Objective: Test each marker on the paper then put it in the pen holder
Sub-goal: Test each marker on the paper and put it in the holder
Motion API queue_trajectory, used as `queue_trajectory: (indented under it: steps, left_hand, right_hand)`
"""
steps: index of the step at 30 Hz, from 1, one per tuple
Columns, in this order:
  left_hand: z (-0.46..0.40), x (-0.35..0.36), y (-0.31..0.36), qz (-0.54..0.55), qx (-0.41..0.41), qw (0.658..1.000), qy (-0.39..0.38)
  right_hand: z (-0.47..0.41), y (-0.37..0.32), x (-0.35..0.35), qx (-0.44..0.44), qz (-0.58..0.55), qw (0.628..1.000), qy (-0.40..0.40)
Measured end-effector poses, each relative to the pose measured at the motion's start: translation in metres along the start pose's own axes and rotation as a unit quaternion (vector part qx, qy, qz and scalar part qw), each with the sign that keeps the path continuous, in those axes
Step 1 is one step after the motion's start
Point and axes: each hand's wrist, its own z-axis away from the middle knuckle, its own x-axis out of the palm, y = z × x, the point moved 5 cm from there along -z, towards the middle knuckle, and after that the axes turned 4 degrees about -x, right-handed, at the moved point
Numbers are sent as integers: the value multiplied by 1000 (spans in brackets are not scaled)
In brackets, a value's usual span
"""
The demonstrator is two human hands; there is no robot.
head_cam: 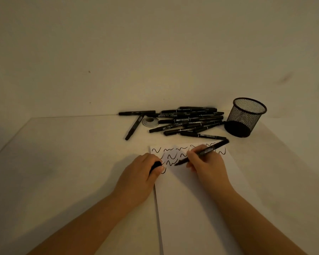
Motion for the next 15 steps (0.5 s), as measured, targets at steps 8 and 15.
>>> queue_trajectory:
  steps: [8, 15]
  left_hand:
    - [-2, -1, -2, 21, -21, 1000, -9]
    - [-2, -1, -4, 46, -30, 998, -14]
  right_hand:
    - [4, 1, 14, -46, 39, 995, -85]
    - [2, 4, 6, -49, 82, 994, -50]
